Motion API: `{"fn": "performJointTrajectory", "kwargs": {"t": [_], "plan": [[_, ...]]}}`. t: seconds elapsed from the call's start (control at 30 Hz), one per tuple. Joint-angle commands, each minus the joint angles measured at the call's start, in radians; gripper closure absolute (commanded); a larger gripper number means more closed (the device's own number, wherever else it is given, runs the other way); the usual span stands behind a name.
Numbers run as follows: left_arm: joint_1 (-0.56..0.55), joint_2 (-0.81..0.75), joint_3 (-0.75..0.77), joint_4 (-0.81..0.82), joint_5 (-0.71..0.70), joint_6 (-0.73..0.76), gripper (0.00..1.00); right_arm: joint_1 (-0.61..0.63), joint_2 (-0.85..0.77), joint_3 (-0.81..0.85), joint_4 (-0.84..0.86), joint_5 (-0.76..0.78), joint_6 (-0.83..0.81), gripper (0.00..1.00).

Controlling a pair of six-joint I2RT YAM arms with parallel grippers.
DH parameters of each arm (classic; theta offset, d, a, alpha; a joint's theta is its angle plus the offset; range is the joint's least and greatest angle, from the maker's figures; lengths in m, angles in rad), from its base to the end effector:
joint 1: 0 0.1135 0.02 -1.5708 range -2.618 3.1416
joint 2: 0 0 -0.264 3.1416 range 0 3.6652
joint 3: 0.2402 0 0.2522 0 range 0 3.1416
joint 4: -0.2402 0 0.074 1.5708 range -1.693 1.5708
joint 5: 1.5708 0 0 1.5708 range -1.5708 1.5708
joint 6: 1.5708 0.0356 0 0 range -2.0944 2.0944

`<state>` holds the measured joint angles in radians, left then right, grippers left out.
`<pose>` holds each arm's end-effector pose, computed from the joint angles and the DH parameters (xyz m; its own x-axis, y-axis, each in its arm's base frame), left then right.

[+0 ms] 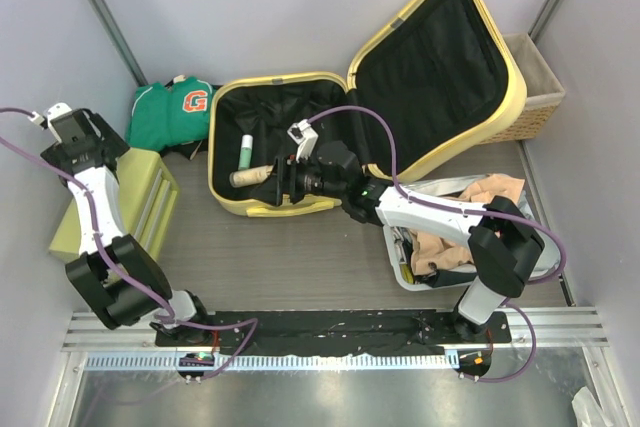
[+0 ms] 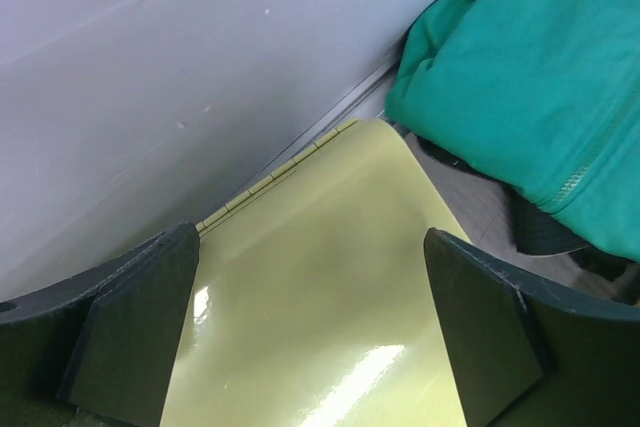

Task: Open, take out, and arrange the luggage
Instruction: Adjust the storage box at the center of the board.

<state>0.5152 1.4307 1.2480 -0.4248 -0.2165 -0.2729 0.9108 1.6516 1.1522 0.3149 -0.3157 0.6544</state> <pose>0.2784 0.1664 0.3273 -0.3073 -0.4765 -0.8237 -0.7451 0.6589 -0.1032 0.2311 0.3157 0.2922 -0.6602 0.0930 -0.7453 -0.6758 0.3593 0.6435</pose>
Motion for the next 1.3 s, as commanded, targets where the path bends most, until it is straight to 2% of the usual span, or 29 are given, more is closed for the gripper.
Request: {"fn": "performJointTrajectory", "kwargs": {"t": [0.0,0.03,0.13,0.27,0.4,0.57,0.63,0.73,0.77,0.9,0.93,1.0,1.03,1.07,1.13,1.27], "plan": [[-0.015,-0.025,-0.183,-0.189,0.272,-0.118,0.02,0.005,-0.053,0.026,0.039,0.015,-0.032,0.29],[-0.02,-0.051,-0.217,-0.177,0.323,-0.132,0.02,0.003,-0.055,0.023,0.038,0.015,-0.03,0.29],[-0.067,-0.091,-0.272,-0.149,0.365,-0.172,0.02,0.005,-0.067,0.006,0.044,0.017,-0.032,0.29],[-0.203,-0.108,-0.298,-0.144,0.341,-0.216,0.02,0.005,-0.085,-0.012,0.049,0.033,-0.032,0.29],[-0.28,-0.138,-0.343,-0.06,0.321,-0.275,0.01,0.003,-0.101,-0.02,0.041,0.04,-0.039,0.29],[-0.293,-0.165,-0.242,-0.141,0.255,-0.24,0.0,0.005,-0.105,-0.01,0.01,0.037,-0.067,0.29],[-0.293,-0.222,-0.173,-0.179,0.175,-0.226,0.0,0.005,-0.104,-0.003,0.006,0.038,-0.068,0.29],[-0.293,-0.302,-0.092,-0.242,0.106,-0.186,0.0,0.01,-0.09,-0.017,0.058,0.026,-0.014,0.29],[-0.293,-0.321,-0.076,-0.265,0.089,-0.154,0.0,0.014,-0.079,-0.029,0.125,0.021,0.038,0.3],[-0.282,-0.377,-0.044,-0.301,-0.03,-0.086,0.0,0.127,0.034,0.007,0.213,0.067,0.108,0.31],[-0.244,-0.375,-0.041,-0.302,-0.038,-0.081,0.0,0.151,0.062,0.038,0.22,0.082,0.116,0.3],[-0.175,-0.366,-0.035,-0.318,0.043,-0.094,0.0,0.204,0.167,0.058,0.3,0.107,0.198,0.31],[-0.097,-0.371,-0.035,-0.319,0.105,-0.103,0.0,0.218,0.201,0.069,0.34,0.113,0.243,0.34],[-0.069,-0.377,-0.041,-0.301,0.209,-0.11,0.0,0.232,0.244,0.076,0.413,0.128,0.278,0.35],[-0.05,-0.394,-0.053,-0.286,0.239,-0.138,0.0,0.264,0.35,0.127,0.453,0.141,0.372,0.39],[-0.05,-0.43,-0.071,-0.25,0.338,-0.183,0.0,0.303,0.474,0.222,0.47,0.213,0.416,0.41]]}}
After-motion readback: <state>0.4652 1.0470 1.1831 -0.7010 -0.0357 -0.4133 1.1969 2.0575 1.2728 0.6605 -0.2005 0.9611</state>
